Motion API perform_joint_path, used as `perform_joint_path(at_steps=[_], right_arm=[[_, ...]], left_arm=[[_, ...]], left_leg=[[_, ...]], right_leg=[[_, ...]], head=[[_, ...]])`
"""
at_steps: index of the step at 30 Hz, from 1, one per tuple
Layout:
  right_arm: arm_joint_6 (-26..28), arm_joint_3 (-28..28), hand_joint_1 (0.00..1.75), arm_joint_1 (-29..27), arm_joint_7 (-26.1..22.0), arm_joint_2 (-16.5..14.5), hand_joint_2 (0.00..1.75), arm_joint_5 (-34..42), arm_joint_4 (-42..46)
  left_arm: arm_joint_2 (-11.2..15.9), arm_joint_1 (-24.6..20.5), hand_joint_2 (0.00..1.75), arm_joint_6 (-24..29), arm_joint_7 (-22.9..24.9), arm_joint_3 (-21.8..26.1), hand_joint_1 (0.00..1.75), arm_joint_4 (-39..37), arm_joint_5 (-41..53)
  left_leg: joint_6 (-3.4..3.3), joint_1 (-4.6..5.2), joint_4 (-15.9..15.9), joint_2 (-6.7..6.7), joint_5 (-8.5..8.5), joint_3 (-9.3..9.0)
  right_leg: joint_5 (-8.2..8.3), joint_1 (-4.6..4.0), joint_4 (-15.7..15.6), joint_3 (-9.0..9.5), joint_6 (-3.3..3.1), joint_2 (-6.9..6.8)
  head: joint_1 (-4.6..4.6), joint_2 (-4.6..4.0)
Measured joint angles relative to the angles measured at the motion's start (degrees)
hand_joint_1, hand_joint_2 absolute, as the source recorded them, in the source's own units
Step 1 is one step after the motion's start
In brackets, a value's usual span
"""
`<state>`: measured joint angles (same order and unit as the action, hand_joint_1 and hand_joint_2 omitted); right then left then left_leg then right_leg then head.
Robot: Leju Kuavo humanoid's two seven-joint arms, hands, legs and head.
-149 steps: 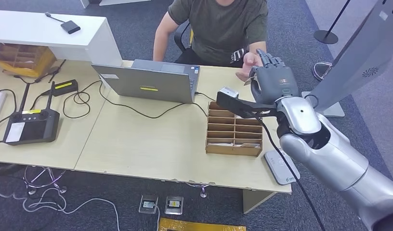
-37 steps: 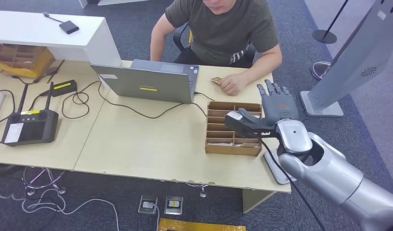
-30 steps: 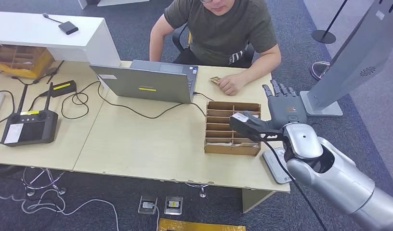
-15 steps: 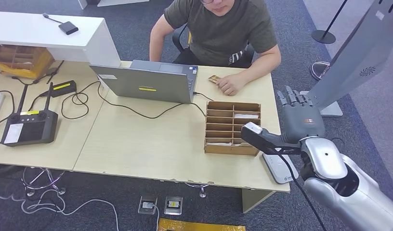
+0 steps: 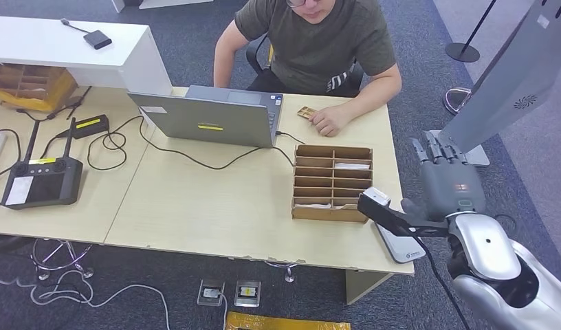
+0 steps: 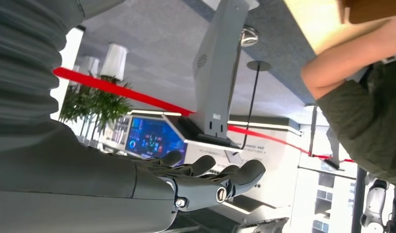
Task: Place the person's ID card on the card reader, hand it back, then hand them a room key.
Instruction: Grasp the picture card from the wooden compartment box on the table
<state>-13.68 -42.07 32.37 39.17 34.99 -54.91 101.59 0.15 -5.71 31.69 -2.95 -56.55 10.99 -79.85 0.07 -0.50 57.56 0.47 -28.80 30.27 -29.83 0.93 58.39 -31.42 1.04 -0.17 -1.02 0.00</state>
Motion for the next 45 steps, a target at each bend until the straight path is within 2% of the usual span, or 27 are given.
perform_joint_path(at_steps=[3, 7, 12, 21, 45], right_arm=[[-1.8, 2.0, 0.00, -3.2, 0.0, 0.9, 1.75, -1.8, 1.8], [0.4, 3.1, 0.00, -7.5, 0.0, 1.4, 1.75, -2.6, 2.4], [1.7, 3.6, 0.00, -9.5, 0.0, 1.7, 1.75, -2.8, 2.4], [5.1, 2.6, 0.00, -9.8, 0.0, 1.7, 1.75, -1.9, 1.9], [15.8, -5.4, 0.00, -7.3, 0.0, 0.7, 1.75, 5.7, -5.3]], left_arm=[[0.0, 0.0, 0.00, 0.0, 0.0, -0.1, 0.00, 0.0, 0.3], [0.2, 0.0, 0.00, 0.0, 0.3, -0.2, 0.00, 0.0, 0.7], [0.2, 0.0, 0.00, 0.0, 0.4, -0.3, 0.00, 0.0, 0.8], [0.3, -0.1, 0.00, 0.1, 0.9, -0.9, 0.00, 0.0, 1.2], [0.4, -0.2, 0.00, 0.0, 2.1, -3.2, 0.00, 0.0, 3.0]], left_leg=[[0.00, 0.00, 0.0, 0.00, 0.00, 0.00], [0.00, 0.00, 0.0, 0.00, 0.00, 0.01], [0.00, 0.00, 0.0, 0.00, 0.00, 0.01], [0.00, 0.00, 0.0, 0.00, 0.00, 0.06], [0.00, 0.00, 0.0, 0.01, 0.00, 0.09]], right_leg=[[0.00, 0.00, 0.0, 0.00, 0.00, -0.01], [0.00, 0.00, 0.0, 0.01, 0.00, -0.01], [0.00, 0.00, 0.0, 0.01, -0.01, 0.00], [0.00, 0.00, 0.0, 0.01, 0.00, -0.02], [0.00, 0.00, 0.0, -0.01, -0.01, -0.05]], head=[[-0.01, 0.00], [0.01, 0.00], [-0.01, 0.00], [-0.01, 0.00], [-0.01, 0.00]])
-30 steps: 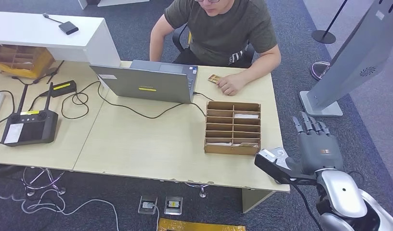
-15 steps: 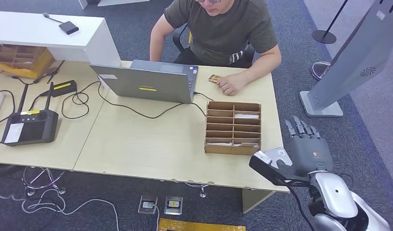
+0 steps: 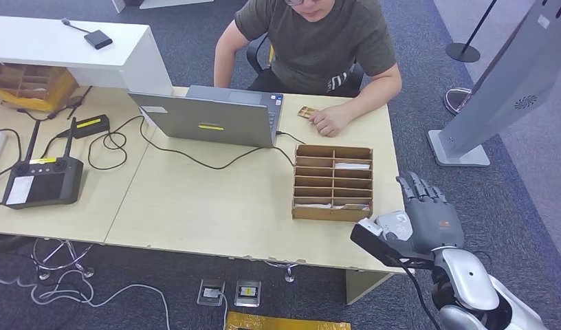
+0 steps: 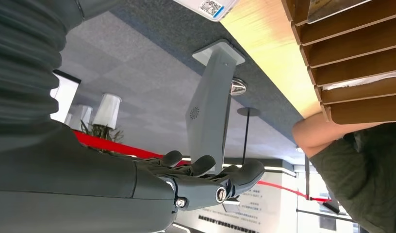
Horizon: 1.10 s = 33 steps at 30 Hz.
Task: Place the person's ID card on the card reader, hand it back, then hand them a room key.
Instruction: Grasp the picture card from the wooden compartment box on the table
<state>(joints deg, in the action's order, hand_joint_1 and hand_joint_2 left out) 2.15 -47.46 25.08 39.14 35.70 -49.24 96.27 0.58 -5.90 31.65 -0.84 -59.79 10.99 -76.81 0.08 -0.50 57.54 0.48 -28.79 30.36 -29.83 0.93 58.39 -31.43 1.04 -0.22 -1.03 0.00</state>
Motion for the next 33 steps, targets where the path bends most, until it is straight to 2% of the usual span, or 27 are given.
perform_joint_path(at_steps=[13, 24, 33], right_arm=[[3.4, -2.5, 0.00, 0.5, -0.1, -0.7, 1.75, 1.6, -2.6], [6.5, -5.5, 0.00, 4.5, -2.1, -4.5, 1.75, 3.0, -9.5], [7.8, -7.2, 0.00, 6.2, -2.4, -6.3, 1.75, 3.2, -13.2]], left_arm=[[0.2, -0.1, 0.00, -0.3, 0.1, -1.0, 0.00, 0.0, 0.4], [0.1, -0.1, 0.00, -0.2, 0.1, -1.2, 0.00, 0.0, -0.2], [0.1, -0.1, 0.00, 0.0, 0.3, -1.2, 0.00, 0.0, -0.3]], left_leg=[[0.00, 0.00, 0.0, 0.00, 0.00, 0.02], [0.00, 0.00, 0.0, 0.02, 0.01, 0.02], [0.00, 0.00, 0.0, 0.02, 0.00, 0.02]], right_leg=[[0.00, 0.00, 0.0, 0.01, 0.00, 0.00], [0.00, 0.00, 0.0, 0.01, 0.00, -0.03], [0.00, 0.00, 0.0, 0.00, 0.00, -0.03]], head=[[0.01, 0.00], [0.01, 0.00], [0.00, 0.00]])
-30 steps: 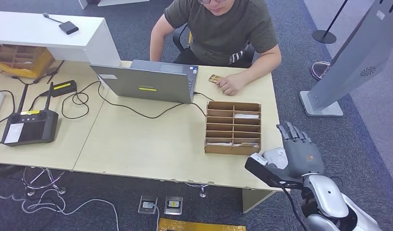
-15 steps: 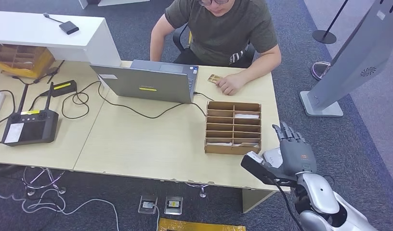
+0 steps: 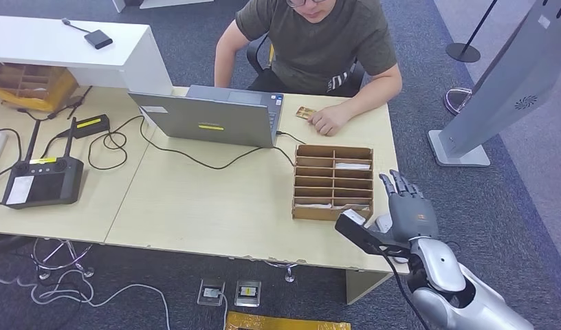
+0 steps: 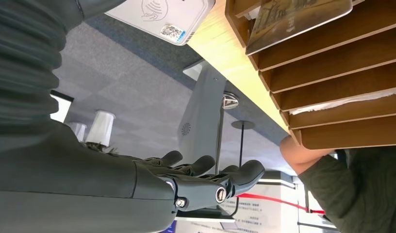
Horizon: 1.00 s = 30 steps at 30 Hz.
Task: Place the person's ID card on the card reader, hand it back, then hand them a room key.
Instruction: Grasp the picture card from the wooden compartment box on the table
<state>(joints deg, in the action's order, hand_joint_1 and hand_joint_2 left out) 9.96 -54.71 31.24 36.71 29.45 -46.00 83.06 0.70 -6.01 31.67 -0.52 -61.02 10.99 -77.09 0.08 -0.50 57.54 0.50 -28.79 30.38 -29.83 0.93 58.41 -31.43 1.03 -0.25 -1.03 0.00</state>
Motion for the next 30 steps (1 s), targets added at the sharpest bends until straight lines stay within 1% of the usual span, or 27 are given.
perform_joint_path(at_steps=[30], right_arm=[[1.8, -1.4, 0.00, 1.2, -0.4, -2.6, 1.75, -1.2, -5.5]], left_arm=[[0.0, 0.0, 0.00, -0.2, 0.0, -0.5, 0.00, 0.0, 0.6]], left_leg=[[0.00, 0.00, 0.0, 0.00, 0.00, -0.01]], right_leg=[[0.00, 0.00, 0.0, 0.00, 0.00, 0.00]], head=[[0.00, 0.00]])
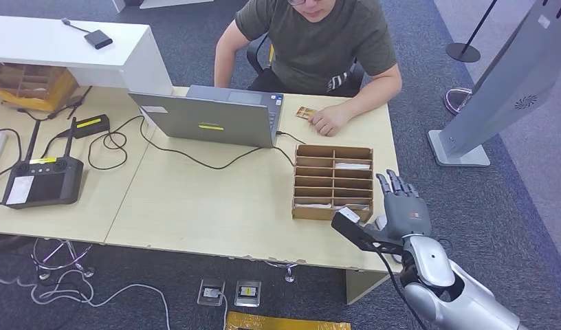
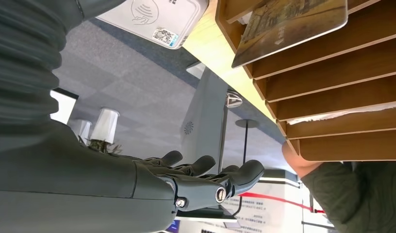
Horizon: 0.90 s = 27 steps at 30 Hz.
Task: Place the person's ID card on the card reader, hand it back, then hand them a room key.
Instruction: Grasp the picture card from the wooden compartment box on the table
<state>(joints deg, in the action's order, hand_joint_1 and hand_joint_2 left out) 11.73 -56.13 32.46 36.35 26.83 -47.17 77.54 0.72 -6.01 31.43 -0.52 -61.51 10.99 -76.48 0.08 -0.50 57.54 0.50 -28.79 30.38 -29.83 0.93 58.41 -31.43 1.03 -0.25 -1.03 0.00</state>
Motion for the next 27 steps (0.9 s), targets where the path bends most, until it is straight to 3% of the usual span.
perform_joint_path(at_steps=[16, 27], right_arm=[[0.1, -0.1, 0.00, 0.2, -1.1, -1.0, 1.75, -0.4, -1.8], [-0.2, -1.5, 0.00, 2.1, -5.1, -5.6, 1.75, -2.3, -4.7]], left_arm=[[0.0, 0.0, 0.00, 0.1, 0.0, -0.6, 0.00, 0.0, -0.4], [0.0, 0.0, 0.00, 1.6, 0.7, -0.6, 0.00, 0.1, -2.4]], left_leg=[[0.00, 0.00, 0.0, 0.00, 0.00, 0.00], [0.00, 0.00, 0.0, 0.00, 0.00, -0.01]], right_leg=[[0.00, 0.00, 0.0, 0.00, 0.00, 0.00], [0.00, 0.00, 0.0, -0.01, 0.00, 0.02]], head=[[0.00, 0.00], [0.01, 0.00]])
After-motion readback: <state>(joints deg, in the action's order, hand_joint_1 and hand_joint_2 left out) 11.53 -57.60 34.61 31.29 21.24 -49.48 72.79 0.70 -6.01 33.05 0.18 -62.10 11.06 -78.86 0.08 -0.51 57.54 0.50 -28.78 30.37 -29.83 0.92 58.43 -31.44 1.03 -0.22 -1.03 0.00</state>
